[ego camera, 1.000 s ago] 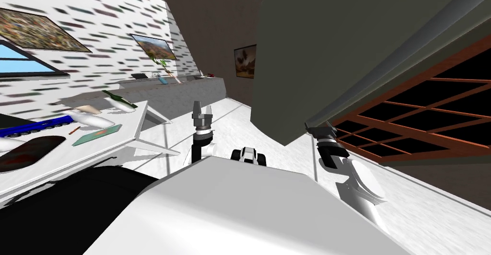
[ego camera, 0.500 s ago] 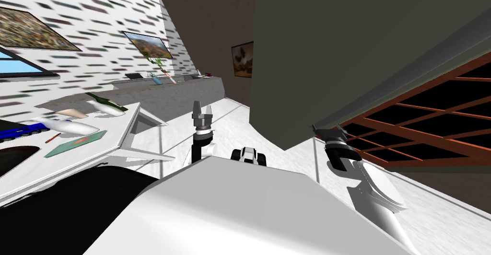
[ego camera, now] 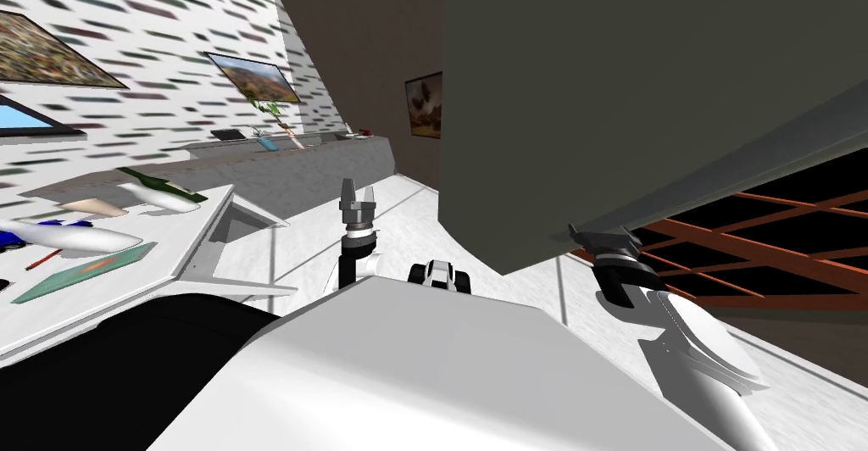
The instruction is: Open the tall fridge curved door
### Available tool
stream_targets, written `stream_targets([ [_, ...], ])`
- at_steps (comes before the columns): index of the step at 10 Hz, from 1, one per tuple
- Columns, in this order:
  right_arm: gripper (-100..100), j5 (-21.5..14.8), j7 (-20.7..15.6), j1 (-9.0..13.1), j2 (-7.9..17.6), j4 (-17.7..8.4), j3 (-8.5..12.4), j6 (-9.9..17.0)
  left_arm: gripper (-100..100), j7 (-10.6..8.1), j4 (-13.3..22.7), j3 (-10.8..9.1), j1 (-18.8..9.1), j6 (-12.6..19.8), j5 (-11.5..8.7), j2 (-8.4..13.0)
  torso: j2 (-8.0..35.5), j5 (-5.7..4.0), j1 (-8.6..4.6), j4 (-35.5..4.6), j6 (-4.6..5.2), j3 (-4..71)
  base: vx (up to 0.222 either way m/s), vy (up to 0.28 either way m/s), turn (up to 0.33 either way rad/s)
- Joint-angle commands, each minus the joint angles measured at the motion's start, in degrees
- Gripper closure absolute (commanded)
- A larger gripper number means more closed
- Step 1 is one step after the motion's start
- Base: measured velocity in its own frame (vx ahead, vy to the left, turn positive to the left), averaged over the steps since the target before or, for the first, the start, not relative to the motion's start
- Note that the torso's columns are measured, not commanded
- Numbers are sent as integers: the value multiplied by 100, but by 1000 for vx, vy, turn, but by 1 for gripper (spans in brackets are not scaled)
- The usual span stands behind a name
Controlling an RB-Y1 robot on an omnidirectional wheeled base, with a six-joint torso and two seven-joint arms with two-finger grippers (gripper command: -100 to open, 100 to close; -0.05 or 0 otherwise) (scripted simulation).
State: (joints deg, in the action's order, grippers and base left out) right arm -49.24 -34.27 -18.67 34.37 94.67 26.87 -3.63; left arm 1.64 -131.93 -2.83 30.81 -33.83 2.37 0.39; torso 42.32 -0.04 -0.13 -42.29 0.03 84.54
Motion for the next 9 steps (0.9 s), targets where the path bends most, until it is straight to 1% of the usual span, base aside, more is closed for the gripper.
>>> stream_targets([
  [1,-100,43,51,-35,84,-39,25,54,0,0,0,0,0,0,0,0,8,2,2,-3,7,-4,54,-22,5],
  [2,-100,48,65,-37,95,-43,29,68,0,0,0,0,-1,0,0,0,25,4,17,-7,3,-15,14,-6,1],
  [3,100,47,63,-36,94,-43,28,67,0,0,0,1,-2,0,0,-1,27,7,24,-8,0,-17,7,-9,-25],
  [4,100,57,57,-54,95,-83,107,205,0,0,0,1,-2,0,0,-1,12,4,30,-1,-16,-9,-46,122,-21],
  [5,100,65,50,-71,91,-115,168,330,0,0,1,2,-3,1,0,-2,6,13,71,2,-17,-4,-93,292,-1],
  [6,100,65,50,-71,91,-115,168,330,0,0,0,4,-3,0,1,-4,8,27,99,-1,-9,-5,-82,270,-11],
  [8,100,81,35,-106,83,-180,289,579,0,0,0,4,-3,0,1,-4,1,7,27,0,-3,0,-105,343,-6],
  [9,100,90,27,-123,79,-212,350,704,0,0,0,5,-3,0,1,-5,-1,8,36,0,-2,0,-91,356,-26],
])
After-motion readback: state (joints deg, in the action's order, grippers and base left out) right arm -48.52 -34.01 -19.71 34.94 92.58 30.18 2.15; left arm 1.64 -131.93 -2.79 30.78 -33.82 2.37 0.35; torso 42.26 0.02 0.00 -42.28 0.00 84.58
